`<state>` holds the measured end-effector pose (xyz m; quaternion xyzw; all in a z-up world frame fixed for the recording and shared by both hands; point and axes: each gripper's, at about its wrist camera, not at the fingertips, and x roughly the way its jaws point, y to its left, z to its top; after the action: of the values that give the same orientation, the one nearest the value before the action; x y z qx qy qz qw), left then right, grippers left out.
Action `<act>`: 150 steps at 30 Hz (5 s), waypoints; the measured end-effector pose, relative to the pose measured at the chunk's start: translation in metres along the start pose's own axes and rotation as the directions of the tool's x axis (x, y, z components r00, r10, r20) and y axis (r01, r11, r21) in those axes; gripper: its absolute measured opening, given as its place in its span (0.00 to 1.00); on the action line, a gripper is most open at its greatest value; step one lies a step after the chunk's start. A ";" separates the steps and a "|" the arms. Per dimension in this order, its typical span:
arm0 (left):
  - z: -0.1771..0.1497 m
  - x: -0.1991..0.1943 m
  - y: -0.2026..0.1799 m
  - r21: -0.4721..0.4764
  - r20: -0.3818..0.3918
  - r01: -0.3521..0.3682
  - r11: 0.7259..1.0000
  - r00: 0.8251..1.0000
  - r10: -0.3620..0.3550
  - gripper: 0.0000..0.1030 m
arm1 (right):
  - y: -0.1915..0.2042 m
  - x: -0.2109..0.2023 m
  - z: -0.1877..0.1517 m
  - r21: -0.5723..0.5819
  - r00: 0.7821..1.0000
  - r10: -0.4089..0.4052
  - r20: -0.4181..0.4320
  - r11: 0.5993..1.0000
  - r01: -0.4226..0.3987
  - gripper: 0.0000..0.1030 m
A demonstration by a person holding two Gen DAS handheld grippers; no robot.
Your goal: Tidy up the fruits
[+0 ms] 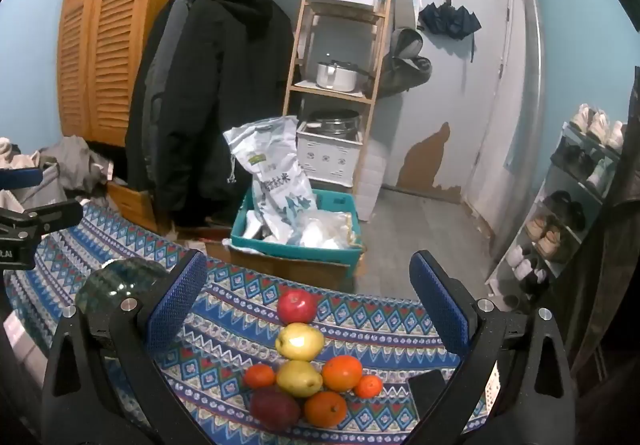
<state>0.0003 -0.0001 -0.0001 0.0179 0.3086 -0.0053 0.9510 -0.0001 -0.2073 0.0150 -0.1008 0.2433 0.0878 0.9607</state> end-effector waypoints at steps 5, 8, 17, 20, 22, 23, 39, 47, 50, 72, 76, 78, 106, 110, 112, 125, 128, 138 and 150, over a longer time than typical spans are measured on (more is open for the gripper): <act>0.000 0.000 0.000 -0.005 0.010 -0.006 1.000 1.000 0.006 0.99 | 0.000 0.000 0.000 0.002 1.000 0.001 0.003 1.000 -0.001 0.96; 0.002 -0.003 0.001 -0.009 0.016 -0.012 1.000 1.000 0.012 0.99 | 0.000 0.000 0.000 0.002 1.000 0.003 0.000 1.000 -0.003 0.96; 0.001 -0.003 0.004 -0.015 0.025 -0.008 1.000 1.000 0.008 0.99 | 0.000 0.000 0.000 0.003 1.000 0.003 -0.001 1.000 -0.003 0.96; 0.002 -0.002 0.005 -0.013 0.022 -0.004 1.000 1.000 0.004 0.99 | 0.000 0.000 0.000 0.004 1.000 0.003 -0.001 1.000 -0.003 0.96; 0.001 -0.002 0.005 -0.013 0.024 -0.003 1.000 1.000 0.003 0.99 | 0.000 0.000 0.000 0.004 1.000 0.003 0.000 1.000 -0.003 0.96; 0.001 -0.002 0.006 -0.013 0.023 -0.002 1.000 1.000 0.002 0.99 | 0.000 0.000 -0.001 0.005 1.000 0.003 -0.001 1.000 -0.003 0.96; 0.001 -0.004 0.004 -0.020 0.023 0.003 1.000 1.000 -0.003 0.99 | -0.001 0.001 -0.001 0.004 1.000 0.002 -0.005 1.000 -0.002 0.96; 0.000 -0.004 0.004 -0.021 0.023 0.005 1.000 1.000 -0.004 0.99 | 0.000 0.002 -0.004 0.004 1.000 0.002 -0.006 1.000 -0.002 0.96; 0.000 -0.004 0.004 -0.020 0.022 0.004 1.000 1.000 -0.004 0.99 | 0.000 0.002 -0.002 0.004 1.000 0.002 -0.007 1.000 -0.002 0.96; 0.001 -0.005 0.002 -0.023 0.023 0.004 1.000 1.000 -0.004 0.99 | -0.001 0.001 -0.003 0.004 1.000 -0.001 -0.010 1.000 0.001 0.96; 0.001 -0.005 0.003 -0.024 0.023 0.005 1.000 1.000 -0.004 0.99 | -0.006 0.001 -0.007 0.005 1.000 -0.002 -0.012 1.000 0.002 0.96; 0.001 -0.005 0.002 -0.024 0.022 0.004 1.000 1.000 -0.004 0.99 | -0.008 0.001 -0.009 0.005 1.000 -0.003 -0.014 1.000 0.003 0.96; 0.000 -0.005 0.003 -0.025 0.022 0.006 1.000 1.000 -0.005 0.99 | -0.007 0.001 -0.007 0.004 1.000 -0.002 -0.016 1.000 0.002 0.96; 0.000 -0.006 0.003 -0.026 0.022 0.006 1.000 1.000 -0.005 0.99 | -0.007 0.001 -0.007 0.003 1.000 -0.003 -0.016 1.000 0.003 0.96; 0.000 -0.005 0.003 -0.025 0.022 0.005 1.000 1.000 -0.005 0.99 | -0.007 0.001 -0.007 0.003 1.000 -0.002 -0.016 1.000 0.002 0.96; 0.000 -0.005 0.004 -0.025 0.020 0.006 1.000 1.000 -0.005 0.99 | -0.006 0.001 -0.006 0.003 1.000 -0.003 -0.017 1.000 0.003 0.96; -0.002 -0.004 0.003 -0.019 0.014 0.009 1.000 1.000 -0.009 0.99 | -0.008 0.002 -0.007 0.003 1.000 -0.006 -0.019 1.000 0.006 0.96; -0.013 0.012 -0.011 0.017 -0.041 0.028 0.999 0.999 -0.027 0.99 | -0.024 0.013 -0.021 0.019 0.996 -0.045 -0.083 0.999 0.046 0.96; -0.029 0.047 -0.043 0.061 -0.163 0.107 0.992 0.982 -0.096 0.99 | -0.047 0.036 -0.048 0.059 0.969 -0.049 -0.243 0.996 0.065 0.96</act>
<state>0.0205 -0.0417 -0.0526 0.0357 0.3839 -0.0632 0.9205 0.0199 -0.2594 -0.0368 -0.0854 0.3578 0.0389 0.9291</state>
